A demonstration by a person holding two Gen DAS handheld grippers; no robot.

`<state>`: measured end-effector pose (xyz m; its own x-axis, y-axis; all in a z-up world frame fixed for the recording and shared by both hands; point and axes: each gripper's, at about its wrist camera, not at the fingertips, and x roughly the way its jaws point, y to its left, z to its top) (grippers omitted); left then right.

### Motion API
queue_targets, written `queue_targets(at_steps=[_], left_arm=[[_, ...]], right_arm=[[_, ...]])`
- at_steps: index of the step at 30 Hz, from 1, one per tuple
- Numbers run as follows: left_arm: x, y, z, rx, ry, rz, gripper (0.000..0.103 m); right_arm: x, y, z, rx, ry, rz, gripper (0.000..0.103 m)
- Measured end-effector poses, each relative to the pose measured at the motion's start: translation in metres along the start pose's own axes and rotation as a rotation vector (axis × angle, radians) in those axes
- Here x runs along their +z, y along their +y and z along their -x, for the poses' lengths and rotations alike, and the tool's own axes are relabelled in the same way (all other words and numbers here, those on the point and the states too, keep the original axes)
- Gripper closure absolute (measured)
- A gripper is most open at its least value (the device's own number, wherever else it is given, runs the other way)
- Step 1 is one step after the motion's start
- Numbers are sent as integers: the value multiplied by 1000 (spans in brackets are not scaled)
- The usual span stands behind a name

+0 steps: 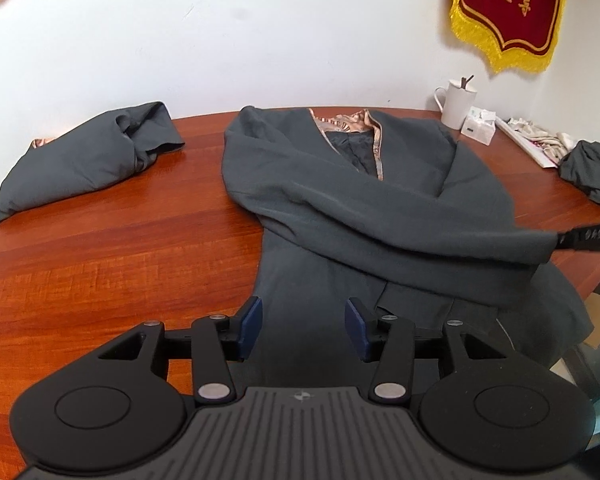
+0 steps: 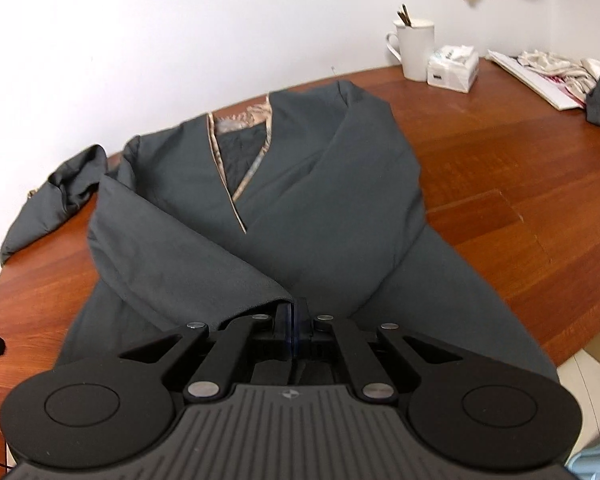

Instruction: Fold clothes

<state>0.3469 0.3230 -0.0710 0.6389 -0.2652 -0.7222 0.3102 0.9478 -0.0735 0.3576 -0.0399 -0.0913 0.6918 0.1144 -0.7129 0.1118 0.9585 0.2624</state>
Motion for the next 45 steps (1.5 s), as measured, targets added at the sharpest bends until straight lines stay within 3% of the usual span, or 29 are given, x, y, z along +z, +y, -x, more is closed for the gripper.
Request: queue_targets(at_steps=[5,15,16,18,25,30,41,45], left_arm=[[-2,-7,-3,4,4,13,57],[-3,-24,-4,26,-6,-7,48],[-4,-25,-4,27,-6,-7,46],[-4,-28,-5,31,-1,-8,45],[-4,-38,-11,27,9,-22,43],[-4,-45,-10,23,10,-51,42],[-9,-57,-10,50,27,-80,35],[-11,-65,-12,66,34,-50,35]], right_arm=[[17,-9,7,-1,-35,23,102],[-3,-31,-31,-43,106,83,99],[-4,-32,-33,-46,118,91,96],[-6,-36,-31,-44,125,102,76],[-4,-38,-27,3,137,137,70],[-8,-32,-36,34,145,187,55],[-13,-19,-64,108,147,351,56],[-12,-21,-71,165,176,432,79]])
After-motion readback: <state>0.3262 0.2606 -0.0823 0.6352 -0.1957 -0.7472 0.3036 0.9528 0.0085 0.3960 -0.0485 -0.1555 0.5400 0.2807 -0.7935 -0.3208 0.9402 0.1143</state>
